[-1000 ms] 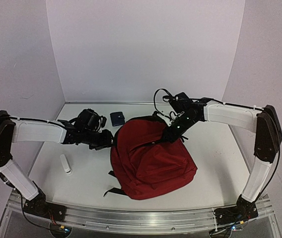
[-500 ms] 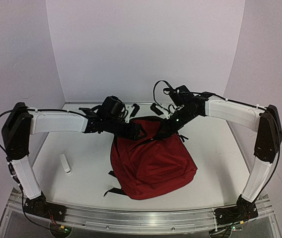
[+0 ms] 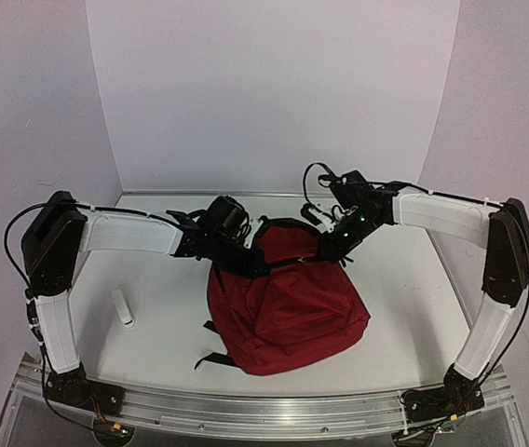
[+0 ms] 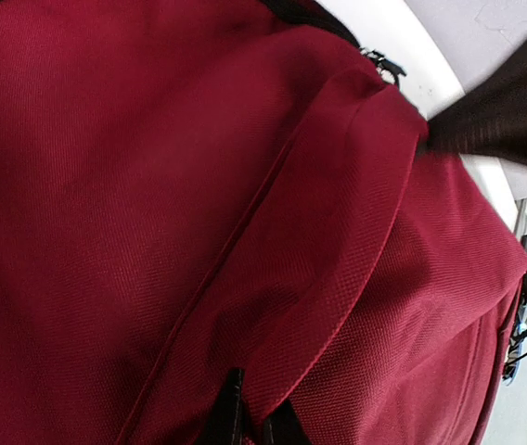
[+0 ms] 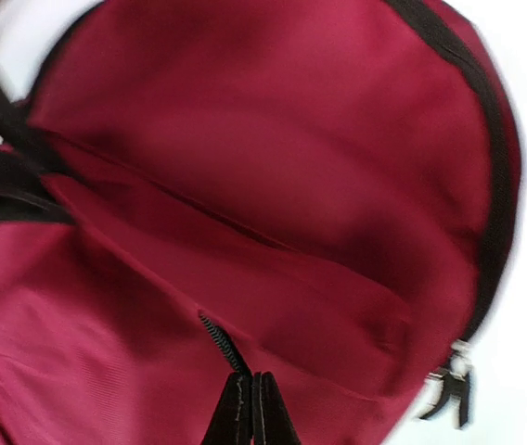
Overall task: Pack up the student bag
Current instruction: Unzip the student bag at the center of the board.
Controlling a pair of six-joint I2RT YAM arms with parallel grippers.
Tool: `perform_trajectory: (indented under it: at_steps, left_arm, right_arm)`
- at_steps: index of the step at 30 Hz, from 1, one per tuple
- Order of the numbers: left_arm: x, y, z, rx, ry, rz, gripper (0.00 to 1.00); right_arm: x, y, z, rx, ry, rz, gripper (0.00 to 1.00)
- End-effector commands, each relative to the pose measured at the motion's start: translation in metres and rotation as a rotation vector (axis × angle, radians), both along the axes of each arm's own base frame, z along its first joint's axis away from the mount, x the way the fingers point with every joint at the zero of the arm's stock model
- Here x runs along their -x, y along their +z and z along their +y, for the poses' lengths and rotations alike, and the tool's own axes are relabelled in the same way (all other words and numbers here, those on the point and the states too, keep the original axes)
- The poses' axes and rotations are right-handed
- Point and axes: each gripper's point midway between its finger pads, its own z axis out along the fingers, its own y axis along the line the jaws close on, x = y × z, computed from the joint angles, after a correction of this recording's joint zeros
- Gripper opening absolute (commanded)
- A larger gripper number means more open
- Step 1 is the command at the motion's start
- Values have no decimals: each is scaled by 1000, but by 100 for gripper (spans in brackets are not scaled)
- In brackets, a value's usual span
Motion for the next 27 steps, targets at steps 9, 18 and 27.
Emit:
perform_trajectory:
  at_steps: [9, 18, 27]
  left_arm:
    - [0, 16, 6, 69, 63, 11, 0]
    - [25, 13, -56, 155, -18, 59, 0]
    - [36, 21, -104, 252, -49, 97, 3]
  right_arm:
    - [-95, 10, -90, 164, -186, -180, 0]
    - [-167, 30, -51, 37, -248, -240, 0]
    - [-187, 64, 0, -139, -221, -262, 0]
